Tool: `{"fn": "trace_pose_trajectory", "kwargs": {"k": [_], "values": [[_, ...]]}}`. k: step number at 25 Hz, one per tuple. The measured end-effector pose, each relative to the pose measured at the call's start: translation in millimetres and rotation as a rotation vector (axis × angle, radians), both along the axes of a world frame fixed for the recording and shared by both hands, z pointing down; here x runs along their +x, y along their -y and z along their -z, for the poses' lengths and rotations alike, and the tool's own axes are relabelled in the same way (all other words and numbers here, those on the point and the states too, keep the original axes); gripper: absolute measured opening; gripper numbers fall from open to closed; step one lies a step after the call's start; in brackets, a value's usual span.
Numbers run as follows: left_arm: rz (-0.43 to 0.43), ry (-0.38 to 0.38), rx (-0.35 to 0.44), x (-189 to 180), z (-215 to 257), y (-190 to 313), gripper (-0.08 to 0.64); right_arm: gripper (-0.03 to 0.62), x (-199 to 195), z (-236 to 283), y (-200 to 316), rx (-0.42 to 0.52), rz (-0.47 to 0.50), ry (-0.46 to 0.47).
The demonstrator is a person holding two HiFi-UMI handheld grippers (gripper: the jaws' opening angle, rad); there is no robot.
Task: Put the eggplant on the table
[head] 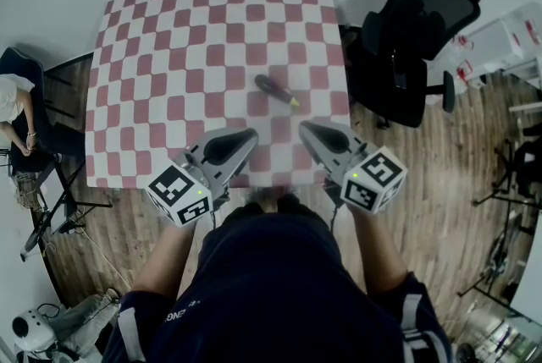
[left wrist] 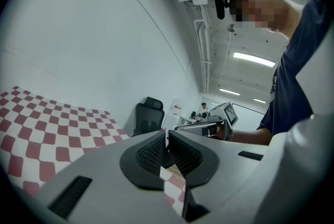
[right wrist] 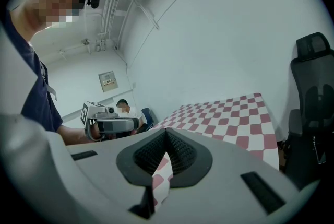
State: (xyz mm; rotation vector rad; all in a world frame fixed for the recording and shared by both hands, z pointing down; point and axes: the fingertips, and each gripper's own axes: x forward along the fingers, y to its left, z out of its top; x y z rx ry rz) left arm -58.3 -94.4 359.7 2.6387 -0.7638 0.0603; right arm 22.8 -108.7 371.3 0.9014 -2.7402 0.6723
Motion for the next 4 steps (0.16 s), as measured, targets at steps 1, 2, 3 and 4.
{"fn": "trace_pose_trajectory", "kwargs": {"k": [1, 2, 3, 4], "values": [[0.0, 0.0, -0.001, 0.4, -0.3, 0.9, 0.04, 0.017, -0.3, 0.1, 0.5, 0.001, 0.002, -0.003], [0.001, 0.0, -0.001, 0.8, -0.8, 1.9, 0.04, 0.017, -0.8, 0.3, 0.9, 0.004, 0.005, -0.007], [0.001, 0.0, -0.002, 1.1, -1.3, 2.9, 0.04, 0.017, -1.4, 0.5, 1.3, 0.008, 0.009, -0.011], [0.001, 0.0, -0.003, 1.5, -1.8, 3.9, 0.04, 0.017, -2.0, 0.8, 1.7, 0.012, 0.012, -0.016]]}}
